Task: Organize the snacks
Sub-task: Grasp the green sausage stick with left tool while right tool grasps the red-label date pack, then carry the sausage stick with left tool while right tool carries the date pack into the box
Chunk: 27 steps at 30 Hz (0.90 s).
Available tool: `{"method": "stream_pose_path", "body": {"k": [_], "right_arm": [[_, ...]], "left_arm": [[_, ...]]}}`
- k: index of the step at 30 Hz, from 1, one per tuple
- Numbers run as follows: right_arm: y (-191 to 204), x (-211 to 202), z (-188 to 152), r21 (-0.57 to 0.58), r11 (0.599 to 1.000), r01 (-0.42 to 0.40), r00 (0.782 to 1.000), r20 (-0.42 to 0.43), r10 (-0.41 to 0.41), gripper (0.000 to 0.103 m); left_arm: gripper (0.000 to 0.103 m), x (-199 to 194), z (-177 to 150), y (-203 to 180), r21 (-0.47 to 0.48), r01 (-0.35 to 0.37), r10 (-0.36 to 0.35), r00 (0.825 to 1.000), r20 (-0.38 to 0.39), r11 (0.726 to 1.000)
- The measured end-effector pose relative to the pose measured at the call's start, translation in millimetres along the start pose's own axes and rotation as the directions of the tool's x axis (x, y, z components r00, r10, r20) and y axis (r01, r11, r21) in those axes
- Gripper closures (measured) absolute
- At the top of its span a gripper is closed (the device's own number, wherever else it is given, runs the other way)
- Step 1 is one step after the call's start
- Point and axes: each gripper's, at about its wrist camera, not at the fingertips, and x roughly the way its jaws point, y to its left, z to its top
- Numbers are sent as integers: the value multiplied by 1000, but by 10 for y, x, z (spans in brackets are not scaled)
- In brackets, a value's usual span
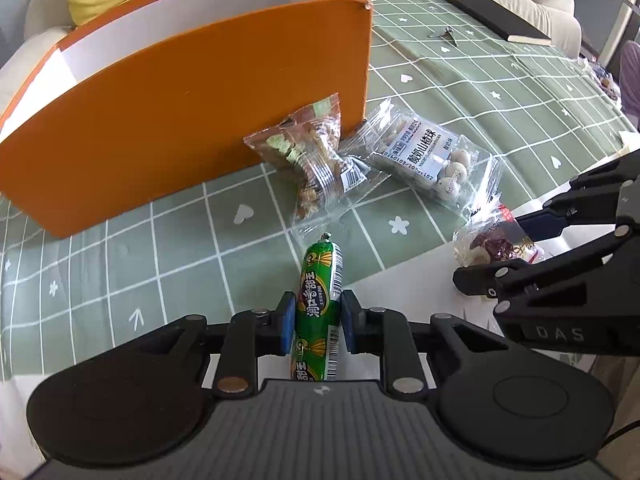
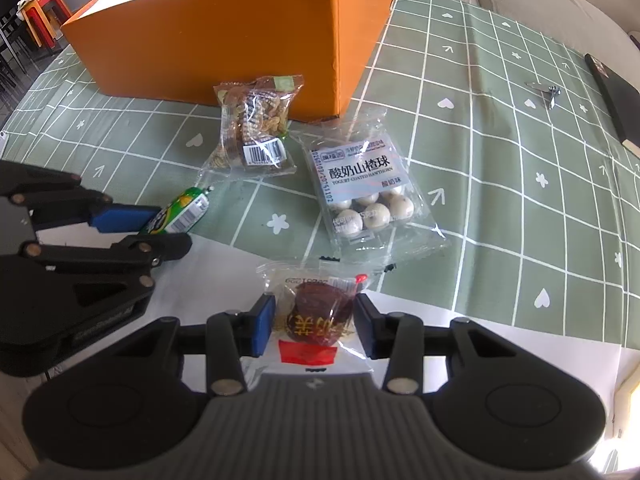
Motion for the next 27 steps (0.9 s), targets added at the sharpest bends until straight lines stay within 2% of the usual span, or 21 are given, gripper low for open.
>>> {"method": "stream_pose_path", "body": {"k": [4,10,15,23,27], "right_arm": [[35,-33,-5,-12,1000,-2,1000,9,2,62],[106,-164,21,-19,999,-30,998,59,31,63],[174,-325,92,-29,999,-45,991,122,48,63],[344,-652,399,-91,995,-43,968,241,64,63],[428,-823,593,-130,991,-33,949,306,72,63]], "left_arm": [[78,-108,-33,49,-23,-18,18,1000,-6,1000],[78,-338,-22,136,-61,-3,5,999,36,998],[78,-535,21,230,-87,-17,23,997,69,996],[78,-832,155,417,-130,-41,60,988,144,991],[78,-944,261,554,-161,-49,79,980,184,986]]}}
